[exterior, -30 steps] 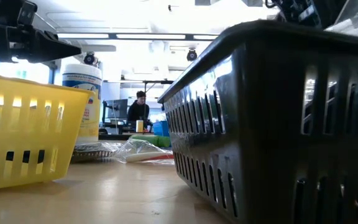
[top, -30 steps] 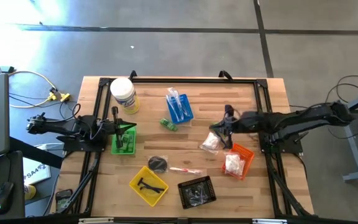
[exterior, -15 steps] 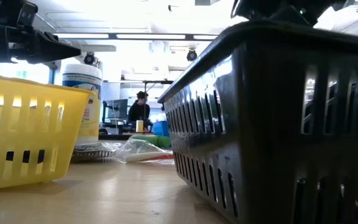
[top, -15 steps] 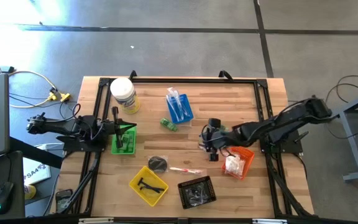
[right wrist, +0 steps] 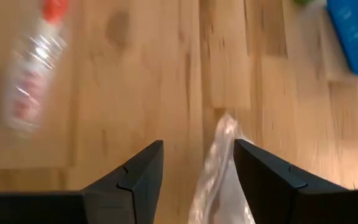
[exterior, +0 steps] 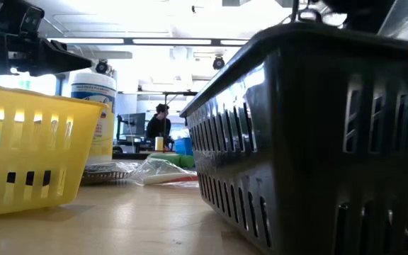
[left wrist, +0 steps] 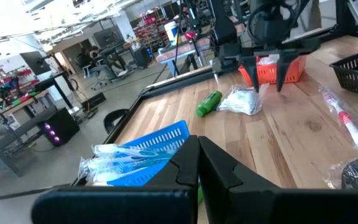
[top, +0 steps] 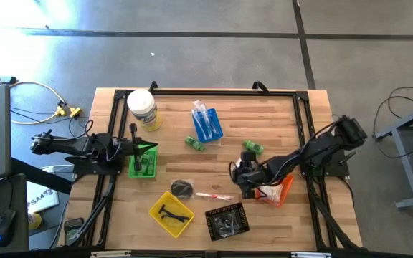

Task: Pick & Place Travel size toiletries
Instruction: Put the white cotton pack into the orange bin

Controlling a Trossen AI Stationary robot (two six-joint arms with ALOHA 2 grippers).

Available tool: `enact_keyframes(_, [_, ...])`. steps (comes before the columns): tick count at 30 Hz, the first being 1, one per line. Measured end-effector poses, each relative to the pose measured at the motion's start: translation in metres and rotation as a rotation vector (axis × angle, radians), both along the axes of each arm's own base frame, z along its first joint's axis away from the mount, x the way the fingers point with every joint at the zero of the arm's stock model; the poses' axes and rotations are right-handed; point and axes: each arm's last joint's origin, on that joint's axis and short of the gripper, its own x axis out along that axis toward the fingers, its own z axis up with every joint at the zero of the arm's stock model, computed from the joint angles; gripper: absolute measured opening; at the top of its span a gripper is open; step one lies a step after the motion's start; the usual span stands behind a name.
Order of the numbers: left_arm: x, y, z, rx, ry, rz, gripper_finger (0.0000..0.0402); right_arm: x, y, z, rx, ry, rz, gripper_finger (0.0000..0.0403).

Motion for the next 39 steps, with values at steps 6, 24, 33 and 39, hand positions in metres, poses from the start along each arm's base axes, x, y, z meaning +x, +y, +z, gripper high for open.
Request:
enact_keyframes(6, [0.0,0.0,0.0,0.0,0.001,0.0,0.0,-0.006,0.004,-0.016,-0.074,0.086,-0.035,0.0188])
enact_keyframes(24, [0.0,0.0,0.0,0.008,0.002,-0.001,0.0,-0.008,-0.004,-0.026,-0.266,0.132,-0.058,0.0103])
enact_keyframes(33, [0.0,0.0,0.0,0.008,0.002,-0.002,0.0,-0.005,-0.008,-0.026,-0.247,0.141,-0.052,0.0004])
enact_keyframes(39, [0.0,0.0,0.0,0.008,0.002,-0.002,0.0,0.01,0.0,-0.007,-0.304,0.07,-0.005,0.0003])
